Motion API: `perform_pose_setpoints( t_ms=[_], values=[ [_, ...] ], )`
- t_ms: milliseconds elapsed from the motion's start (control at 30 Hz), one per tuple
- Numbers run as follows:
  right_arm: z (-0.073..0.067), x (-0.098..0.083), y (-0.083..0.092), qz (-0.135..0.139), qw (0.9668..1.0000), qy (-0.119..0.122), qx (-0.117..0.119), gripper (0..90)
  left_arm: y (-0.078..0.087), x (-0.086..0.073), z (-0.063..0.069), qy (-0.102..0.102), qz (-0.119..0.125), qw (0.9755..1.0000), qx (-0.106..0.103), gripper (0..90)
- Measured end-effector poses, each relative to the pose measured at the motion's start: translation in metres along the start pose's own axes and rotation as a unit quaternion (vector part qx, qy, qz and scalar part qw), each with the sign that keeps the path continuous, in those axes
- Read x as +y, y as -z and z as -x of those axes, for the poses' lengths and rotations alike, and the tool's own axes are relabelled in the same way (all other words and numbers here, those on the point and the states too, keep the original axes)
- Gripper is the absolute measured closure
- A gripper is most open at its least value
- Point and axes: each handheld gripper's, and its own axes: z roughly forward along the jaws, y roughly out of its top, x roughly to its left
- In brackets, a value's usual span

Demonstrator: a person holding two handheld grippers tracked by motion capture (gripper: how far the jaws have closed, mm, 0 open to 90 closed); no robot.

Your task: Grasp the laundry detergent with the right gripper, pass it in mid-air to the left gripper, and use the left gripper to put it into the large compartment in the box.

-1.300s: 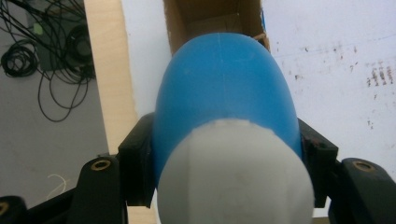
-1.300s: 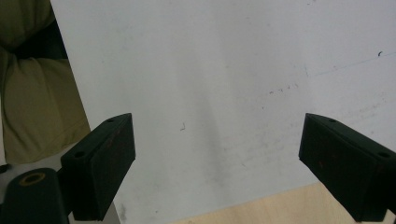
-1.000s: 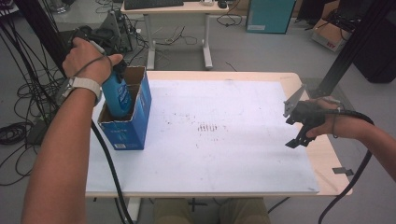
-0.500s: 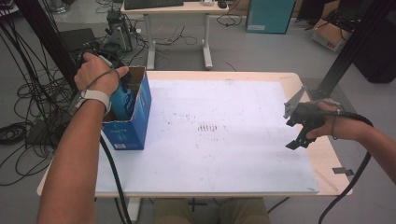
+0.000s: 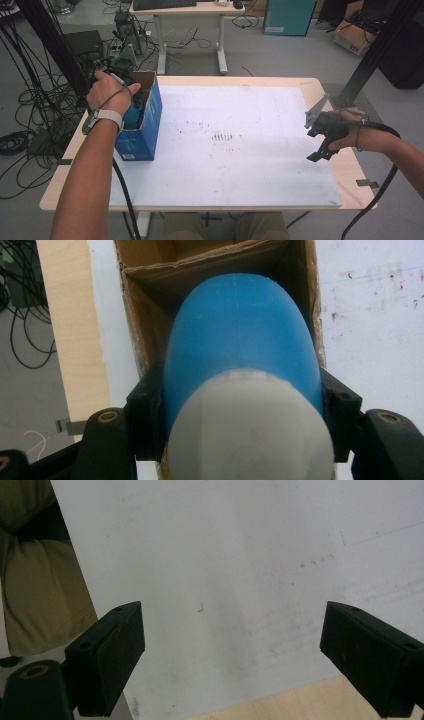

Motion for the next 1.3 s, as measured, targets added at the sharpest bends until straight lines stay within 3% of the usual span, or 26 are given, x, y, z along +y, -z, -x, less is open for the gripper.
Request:
perform_pose_setpoints(
  t_ms=[133, 167, 233, 267, 467, 800, 867, 900, 933, 1300],
  values=[
    [-0.001, -0.001, -0.001, 0.002, 1.0000, -0.006, -0.006, 10.7, -0.005, -0.002, 0.000, -0.001, 0.003, 1.0000, 0.002, 37.5],
    [0.000, -0.001, -0.002, 0.002, 1.0000, -0.004, 0.007, 10.7, -0.006, -0.003, 0.000, 0.002, 0.004, 1.0000, 0.002, 37.5],
    [0.000, -0.002, -0.002, 0.003, 0.9999, -0.007, -0.007, 10.7, -0.009, -0.004, -0.001, 0.005, 0.001, 1.0000, 0.002, 37.5],
    [0.001, -0.001, -0.001, -0.005, 1.0000, -0.004, 0.002, 10.7, -0.011, -0.005, -0.001, 0.005, 0.001, 1.0000, 0.003, 37.5],
    [0.001, -0.003, -0.001, -0.005, 1.0000, -0.004, 0.001, 10.6, -0.019, -0.007, -0.004, 0.013, 0.000, 0.9999, -0.001, 37.5],
    [0.001, -0.006, -0.002, 0.007, 0.9999, -0.010, -0.010, 10.4, -0.031, -0.010, -0.003, 0.007, -0.007, 1.0000, 0.000, 37.5],
    [0.002, -0.006, -0.002, -0.001, 1.0000, -0.006, 0.001, 10.5, -0.034, -0.011, -0.003, 0.006, -0.011, 0.9999, 0.000, 37.5],
    [0.001, -0.007, -0.002, 0.006, 0.9999, -0.012, -0.010, 10.5, -0.035, -0.011, -0.004, 0.006, -0.012, 0.9999, 0.000, 37.5],
    [0.002, -0.006, -0.002, -0.001, 1.0000, -0.007, 0.001, 10.4, -0.036, -0.011, -0.004, 0.007, -0.012, 0.9999, -0.001, 37.5],
    [0.002, -0.006, -0.005, 0.000, 1.0000, -0.008, 0.002, 10.4, -0.039, -0.010, -0.003, 0.003, -0.016, 0.9999, 0.000, 37.4]
  ],
)
